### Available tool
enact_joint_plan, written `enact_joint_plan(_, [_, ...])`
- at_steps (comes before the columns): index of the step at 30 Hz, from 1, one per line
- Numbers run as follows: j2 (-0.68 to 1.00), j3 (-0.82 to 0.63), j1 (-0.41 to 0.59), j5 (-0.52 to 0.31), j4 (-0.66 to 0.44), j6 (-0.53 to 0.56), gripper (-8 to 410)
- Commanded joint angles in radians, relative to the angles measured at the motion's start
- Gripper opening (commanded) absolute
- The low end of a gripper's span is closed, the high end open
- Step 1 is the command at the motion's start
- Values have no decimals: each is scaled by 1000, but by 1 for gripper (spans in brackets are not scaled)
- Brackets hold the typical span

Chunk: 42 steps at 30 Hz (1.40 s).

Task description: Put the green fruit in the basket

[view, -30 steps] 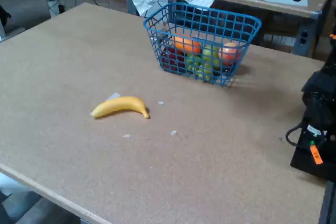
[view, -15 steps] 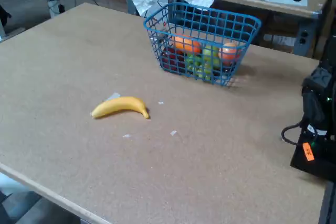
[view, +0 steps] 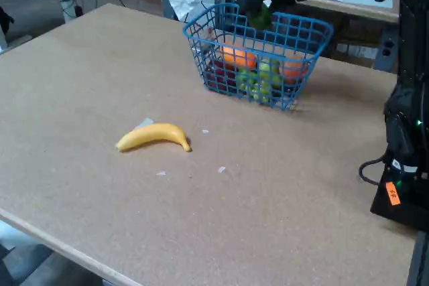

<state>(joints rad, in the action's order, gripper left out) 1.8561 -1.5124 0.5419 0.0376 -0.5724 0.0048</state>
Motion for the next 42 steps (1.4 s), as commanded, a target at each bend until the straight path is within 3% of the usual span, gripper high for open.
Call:
enact_joint_plan(1, [46, 0, 0, 9, 16, -1, 141])
enact_joint_plan(12, [47, 0, 0, 7, 23, 11, 141])
enact_joint_plan(16, [47, 0, 0, 7, 19, 17, 159])
enact_joint_plan(21, [47, 0, 0, 8, 18, 18, 224])
enact_joint_plan(31, [47, 0, 0, 6, 18, 17, 410])
enact_joint_plan(33, [47, 0, 0, 6, 18, 17, 390])
enact_joint_plan(42, [39, 0, 0, 6, 18, 8, 389])
